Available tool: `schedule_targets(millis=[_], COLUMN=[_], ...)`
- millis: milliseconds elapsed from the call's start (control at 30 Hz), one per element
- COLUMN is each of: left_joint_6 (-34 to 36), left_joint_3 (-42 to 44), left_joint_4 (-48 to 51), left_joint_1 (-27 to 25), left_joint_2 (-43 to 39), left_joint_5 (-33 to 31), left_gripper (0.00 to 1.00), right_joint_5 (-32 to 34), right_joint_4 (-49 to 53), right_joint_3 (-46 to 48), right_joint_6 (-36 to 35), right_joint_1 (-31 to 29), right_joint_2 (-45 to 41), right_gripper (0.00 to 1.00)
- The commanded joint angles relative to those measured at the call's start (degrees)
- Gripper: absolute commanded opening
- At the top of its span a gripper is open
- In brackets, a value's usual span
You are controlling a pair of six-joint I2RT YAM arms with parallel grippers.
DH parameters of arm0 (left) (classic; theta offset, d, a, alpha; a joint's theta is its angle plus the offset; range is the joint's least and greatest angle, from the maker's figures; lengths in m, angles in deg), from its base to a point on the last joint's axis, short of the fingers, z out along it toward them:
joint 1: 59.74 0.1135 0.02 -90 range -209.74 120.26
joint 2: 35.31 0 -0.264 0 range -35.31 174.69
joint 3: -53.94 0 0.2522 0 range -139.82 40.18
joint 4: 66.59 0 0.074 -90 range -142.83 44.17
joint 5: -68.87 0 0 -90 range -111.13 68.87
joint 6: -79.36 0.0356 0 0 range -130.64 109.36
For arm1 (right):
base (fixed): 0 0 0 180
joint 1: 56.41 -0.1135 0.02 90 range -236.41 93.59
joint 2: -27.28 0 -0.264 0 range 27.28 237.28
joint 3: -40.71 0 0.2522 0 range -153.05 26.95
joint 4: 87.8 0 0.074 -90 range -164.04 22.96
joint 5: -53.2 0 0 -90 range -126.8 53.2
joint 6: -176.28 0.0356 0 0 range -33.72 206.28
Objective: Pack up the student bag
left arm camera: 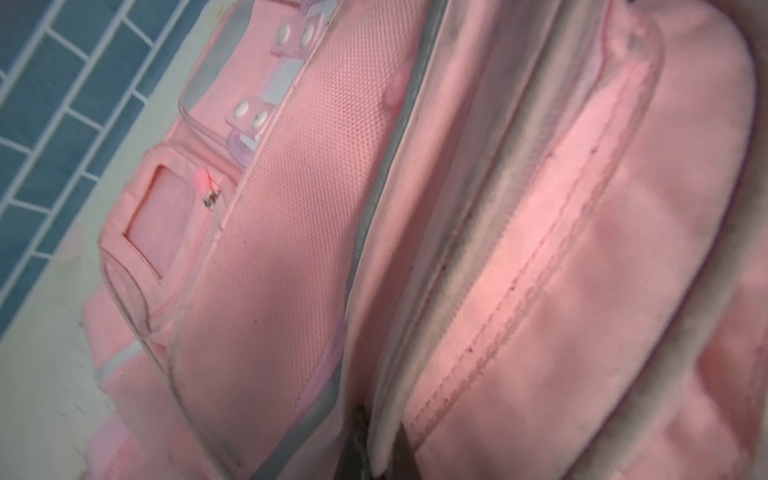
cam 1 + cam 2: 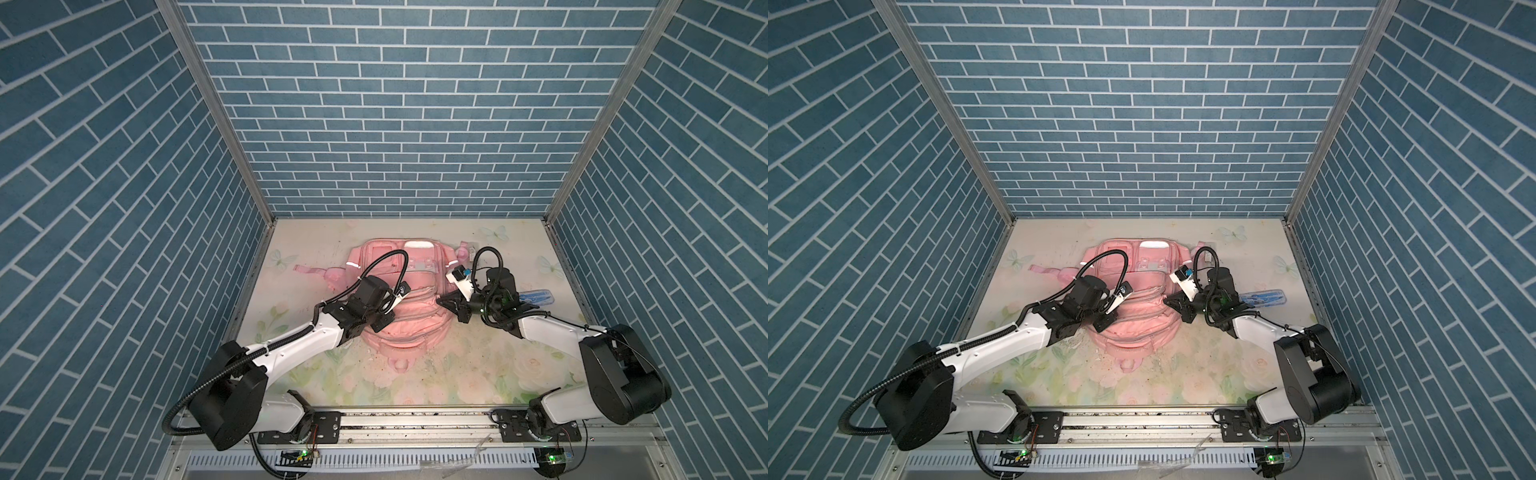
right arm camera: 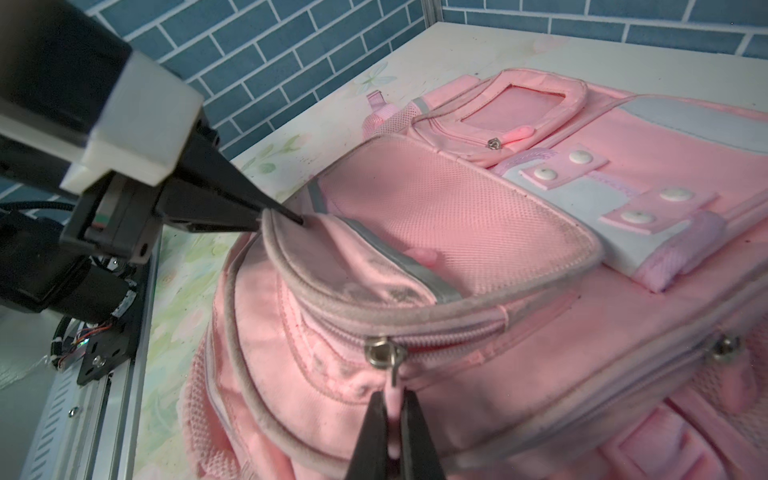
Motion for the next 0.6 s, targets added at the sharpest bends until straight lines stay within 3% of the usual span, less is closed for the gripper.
schedule_targets(millis=[0, 200, 333, 567], left_joint_6=[-4.77, -22.58, -32.79, -38.15], left_joint_3=[-1.59, -3.96, -4.37, -9.64], left_joint_4=[3.51, 2.93, -1.59, -0.78], left_joint_1=[0.49, -4.84, -4.88, -4.09], left_joint_2=[0.28, -1.23, 0.10, 3.24], left_joint_5=[1.28, 1.73, 1.62, 0.16], left_gripper=[0.00, 0.00, 0.00, 0.00], right_joint_5=[4.77, 8.04, 8.76, 6.65], right_joint_4=[3.85, 10.85, 14.98, 12.34], right_joint_3=[-4.52, -11.26, -14.58, -9.53], right_joint_6=[2.51, -1.92, -4.43, -3.04], right_joint_1=[0.02, 1.18, 1.22, -1.85], right_joint_2=[1.65, 4.56, 4.91, -1.44], right_gripper=[0.00, 0.00, 0.00, 0.00])
